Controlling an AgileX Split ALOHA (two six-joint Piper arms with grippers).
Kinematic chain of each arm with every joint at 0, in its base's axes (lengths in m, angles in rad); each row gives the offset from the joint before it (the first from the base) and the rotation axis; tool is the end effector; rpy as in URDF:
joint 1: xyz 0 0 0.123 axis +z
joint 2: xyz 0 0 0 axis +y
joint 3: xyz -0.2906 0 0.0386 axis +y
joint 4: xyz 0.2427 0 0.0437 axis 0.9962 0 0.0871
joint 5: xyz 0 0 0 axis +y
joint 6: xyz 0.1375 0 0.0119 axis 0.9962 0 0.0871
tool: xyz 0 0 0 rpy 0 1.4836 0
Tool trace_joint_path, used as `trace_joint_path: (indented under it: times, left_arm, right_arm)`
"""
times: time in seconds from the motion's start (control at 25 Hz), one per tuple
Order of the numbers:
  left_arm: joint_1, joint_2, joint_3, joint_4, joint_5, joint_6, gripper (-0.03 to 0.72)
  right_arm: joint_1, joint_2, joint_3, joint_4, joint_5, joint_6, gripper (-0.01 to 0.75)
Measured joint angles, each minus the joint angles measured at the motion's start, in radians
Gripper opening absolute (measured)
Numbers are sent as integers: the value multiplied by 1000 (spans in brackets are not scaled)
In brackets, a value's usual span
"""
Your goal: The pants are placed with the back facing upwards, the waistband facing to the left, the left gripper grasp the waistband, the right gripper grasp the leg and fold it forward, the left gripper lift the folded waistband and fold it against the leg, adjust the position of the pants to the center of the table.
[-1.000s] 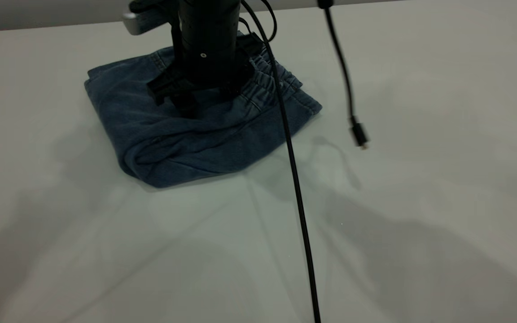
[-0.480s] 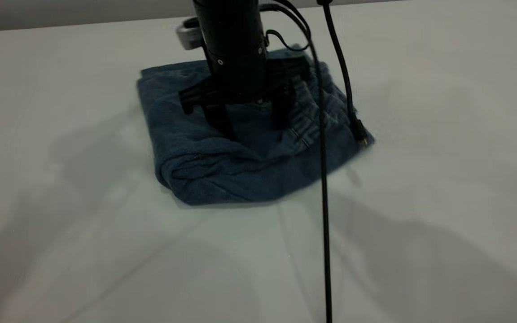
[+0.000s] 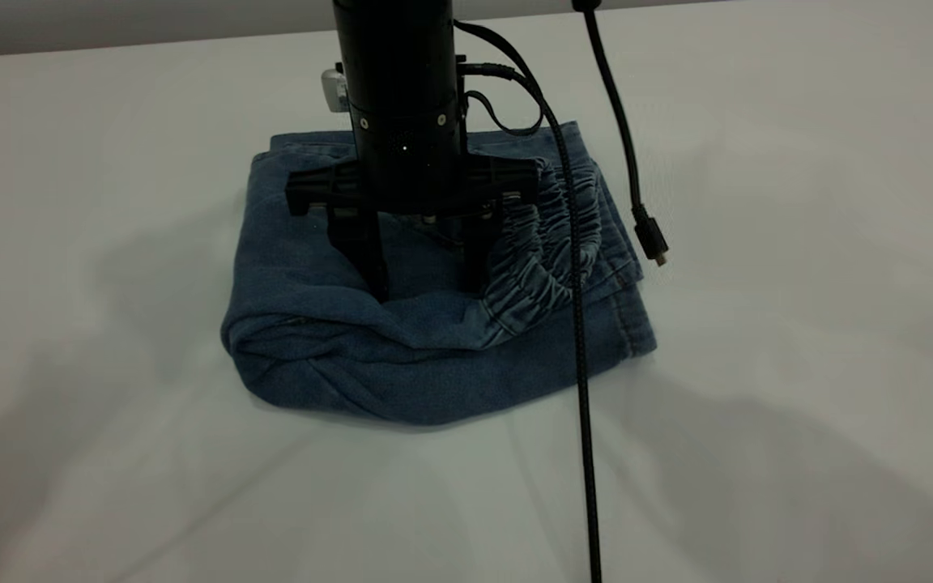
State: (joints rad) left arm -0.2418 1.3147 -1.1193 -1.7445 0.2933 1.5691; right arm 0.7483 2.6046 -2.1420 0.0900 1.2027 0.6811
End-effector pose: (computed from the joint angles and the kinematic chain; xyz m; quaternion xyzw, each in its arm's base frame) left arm 0.3230 -0.1202 0.4023 0.1199 0.7159 -0.2455 0.6425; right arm 0.3624 0.3522 0.0318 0.0172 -0.9990 -0.0293 0.0302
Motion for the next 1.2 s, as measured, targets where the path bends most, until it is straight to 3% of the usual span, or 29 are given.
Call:
trace_joint_path:
  times: [0.36,0.64,0.92,1.2]
  left_arm:
    - [0,0,0,0,14,1,572]
    - [0,-43,24,4,-2,1,572]
    - [0,-234,136,230,-53,-4,572]
    - [0,-499,296,567,90,-277,572]
  right_arm:
    - [1,-114,-233,-266,20,-77,444]
    - [1,-318,-248,-282,26,-314,444]
    - [1,-603,-242,-167,24,-571,444]
    - [1,-941,-42,-155,22,-646,444]
